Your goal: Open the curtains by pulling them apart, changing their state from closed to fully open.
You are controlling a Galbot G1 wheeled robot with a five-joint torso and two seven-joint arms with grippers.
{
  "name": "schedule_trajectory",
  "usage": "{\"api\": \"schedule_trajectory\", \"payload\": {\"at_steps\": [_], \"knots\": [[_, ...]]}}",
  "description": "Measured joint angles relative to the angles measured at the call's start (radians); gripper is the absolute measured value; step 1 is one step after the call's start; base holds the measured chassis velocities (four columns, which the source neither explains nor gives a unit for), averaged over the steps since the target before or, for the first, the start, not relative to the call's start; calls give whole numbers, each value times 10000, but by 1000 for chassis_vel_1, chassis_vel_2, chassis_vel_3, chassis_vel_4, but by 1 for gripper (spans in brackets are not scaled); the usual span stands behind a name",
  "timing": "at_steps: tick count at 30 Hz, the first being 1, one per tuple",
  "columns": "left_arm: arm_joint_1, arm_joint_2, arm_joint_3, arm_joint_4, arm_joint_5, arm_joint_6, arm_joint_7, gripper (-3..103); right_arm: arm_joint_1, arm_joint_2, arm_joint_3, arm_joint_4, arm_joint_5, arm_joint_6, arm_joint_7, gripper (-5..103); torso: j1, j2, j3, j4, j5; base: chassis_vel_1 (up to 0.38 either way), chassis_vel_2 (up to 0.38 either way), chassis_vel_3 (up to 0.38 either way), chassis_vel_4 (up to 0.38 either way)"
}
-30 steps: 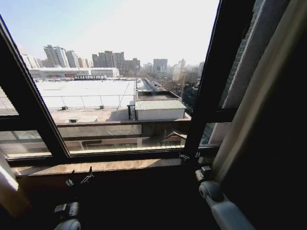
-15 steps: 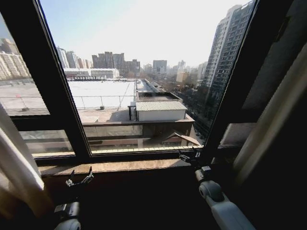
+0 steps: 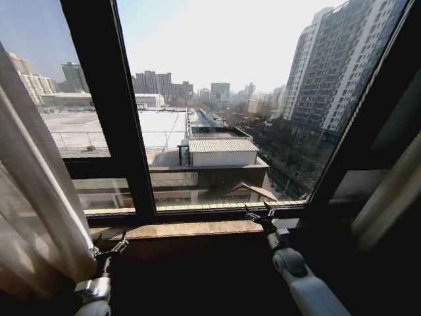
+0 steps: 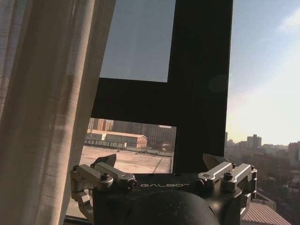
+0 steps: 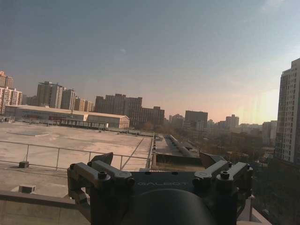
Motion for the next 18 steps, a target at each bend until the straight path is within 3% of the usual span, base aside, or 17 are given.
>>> {"api": "schedule_trajectory", "payload": {"at_steps": [18], "knots": [[-1,2,-2,0,0,0,-1,100,0,1,-1,0,0,0,0,100,-1,1,0,0,-3,328,339,-336,-345]]}}
